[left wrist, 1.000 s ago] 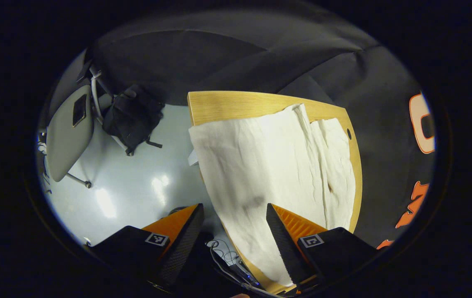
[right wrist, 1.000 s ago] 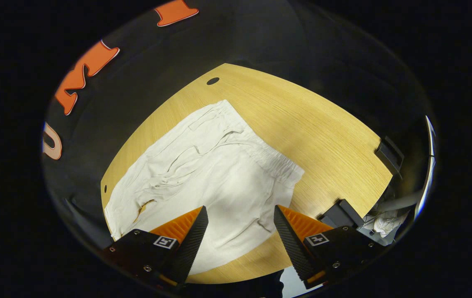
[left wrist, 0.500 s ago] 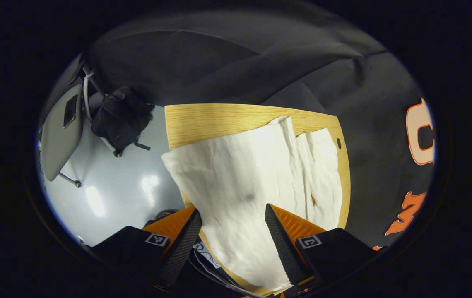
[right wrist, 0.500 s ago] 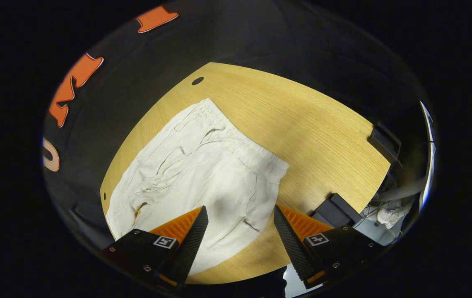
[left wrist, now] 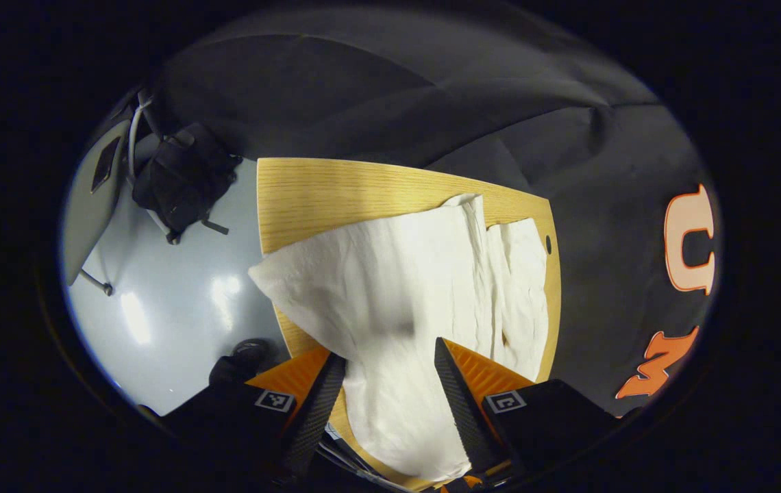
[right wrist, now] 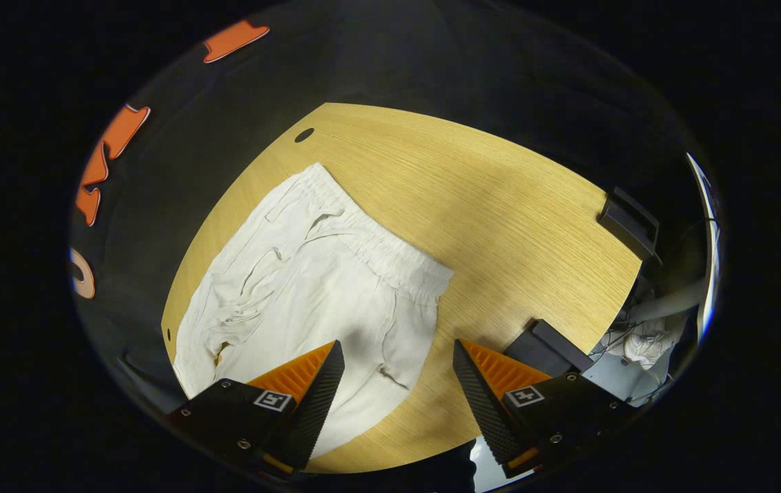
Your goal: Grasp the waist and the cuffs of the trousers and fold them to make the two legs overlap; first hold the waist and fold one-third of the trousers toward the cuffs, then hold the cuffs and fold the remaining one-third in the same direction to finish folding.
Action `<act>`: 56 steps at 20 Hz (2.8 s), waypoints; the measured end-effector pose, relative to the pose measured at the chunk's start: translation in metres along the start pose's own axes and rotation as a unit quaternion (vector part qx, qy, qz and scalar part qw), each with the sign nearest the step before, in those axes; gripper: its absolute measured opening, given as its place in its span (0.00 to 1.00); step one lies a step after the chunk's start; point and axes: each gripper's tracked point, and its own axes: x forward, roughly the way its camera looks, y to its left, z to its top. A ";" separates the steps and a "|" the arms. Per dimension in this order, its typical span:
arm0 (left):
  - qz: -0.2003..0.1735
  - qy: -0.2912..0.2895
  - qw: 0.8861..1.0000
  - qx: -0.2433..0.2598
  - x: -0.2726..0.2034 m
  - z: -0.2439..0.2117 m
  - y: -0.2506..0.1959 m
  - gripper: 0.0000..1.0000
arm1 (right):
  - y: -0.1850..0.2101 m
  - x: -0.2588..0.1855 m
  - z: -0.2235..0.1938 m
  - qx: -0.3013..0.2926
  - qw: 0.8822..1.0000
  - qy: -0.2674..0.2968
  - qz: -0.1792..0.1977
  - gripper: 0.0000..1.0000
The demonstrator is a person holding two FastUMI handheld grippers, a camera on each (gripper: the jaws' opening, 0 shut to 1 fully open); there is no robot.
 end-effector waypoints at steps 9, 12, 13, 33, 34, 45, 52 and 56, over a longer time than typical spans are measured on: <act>-0.004 0.007 0.994 0.109 0.002 0.005 -0.003 0.62 | 0.003 0.030 0.009 0.005 1.000 0.008 -0.012 0.89; 0.021 0.007 0.993 0.119 0.009 0.007 0.004 0.35 | 0.002 0.035 0.012 0.001 1.000 0.007 -0.023 0.83; 0.027 0.003 0.992 0.121 0.007 0.010 0.007 0.29 | 0.000 0.036 0.012 -0.001 1.000 0.005 -0.030 0.78; -0.056 -0.054 0.972 0.220 -0.039 0.013 -0.094 0.10 | 0.047 0.004 0.060 0.128 0.980 -0.028 0.148 0.00; -0.065 -0.058 0.970 0.226 -0.043 0.012 -0.103 0.09 | 0.049 0.003 0.064 0.130 0.980 -0.031 0.148 0.00; -0.078 -0.104 0.959 0.251 -0.045 0.018 -0.176 0.09 | 0.095 -0.013 0.102 0.136 0.969 -0.024 0.205 0.01; -0.094 -0.132 0.954 0.250 -0.044 0.040 -0.230 0.09 | 0.116 -0.006 0.122 0.135 0.969 -0.008 0.209 0.01; -0.109 -0.122 0.951 0.262 -0.023 0.055 -0.261 0.09 | 0.129 -0.002 0.139 0.148 0.968 -0.018 0.200 0.01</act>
